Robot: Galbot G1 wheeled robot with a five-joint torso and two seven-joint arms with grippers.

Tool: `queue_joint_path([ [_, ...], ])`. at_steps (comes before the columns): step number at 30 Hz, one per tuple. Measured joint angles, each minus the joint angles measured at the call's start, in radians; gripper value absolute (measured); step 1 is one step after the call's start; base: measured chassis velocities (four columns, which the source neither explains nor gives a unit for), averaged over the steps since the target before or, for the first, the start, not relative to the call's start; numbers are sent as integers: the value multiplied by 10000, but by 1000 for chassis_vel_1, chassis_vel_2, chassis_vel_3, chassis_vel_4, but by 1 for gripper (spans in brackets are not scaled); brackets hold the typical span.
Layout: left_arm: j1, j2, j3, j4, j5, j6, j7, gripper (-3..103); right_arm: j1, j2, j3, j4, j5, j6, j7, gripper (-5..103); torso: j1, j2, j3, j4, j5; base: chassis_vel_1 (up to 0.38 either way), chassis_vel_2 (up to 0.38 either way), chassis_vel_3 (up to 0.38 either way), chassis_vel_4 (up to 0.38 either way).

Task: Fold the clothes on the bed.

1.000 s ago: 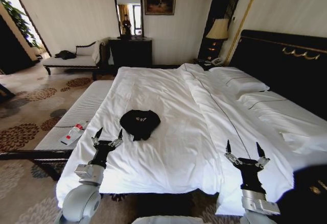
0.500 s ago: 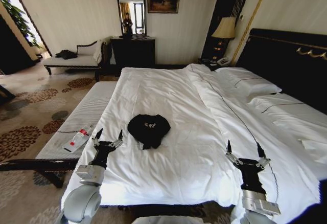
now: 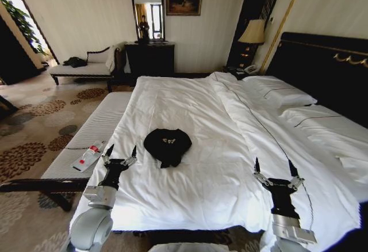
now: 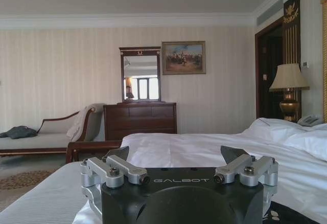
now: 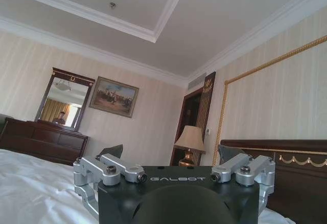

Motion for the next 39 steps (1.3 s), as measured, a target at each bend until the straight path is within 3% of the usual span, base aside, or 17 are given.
queue_joint_path([
  [29, -67, -62, -84, 164, -29, -45, -4, 100, 84, 31, -13, -205, -141, 55, -21, 100, 1, 0, 0, 0, 1, 63, 65, -63, -64],
  [39, -69, -46, -267, 158, -131, -47, -10, 100, 266, 33, -273, -373, -17, 397, -49, 100, 1, 0, 0, 0, 0, 28, 19, -23, -19],
])
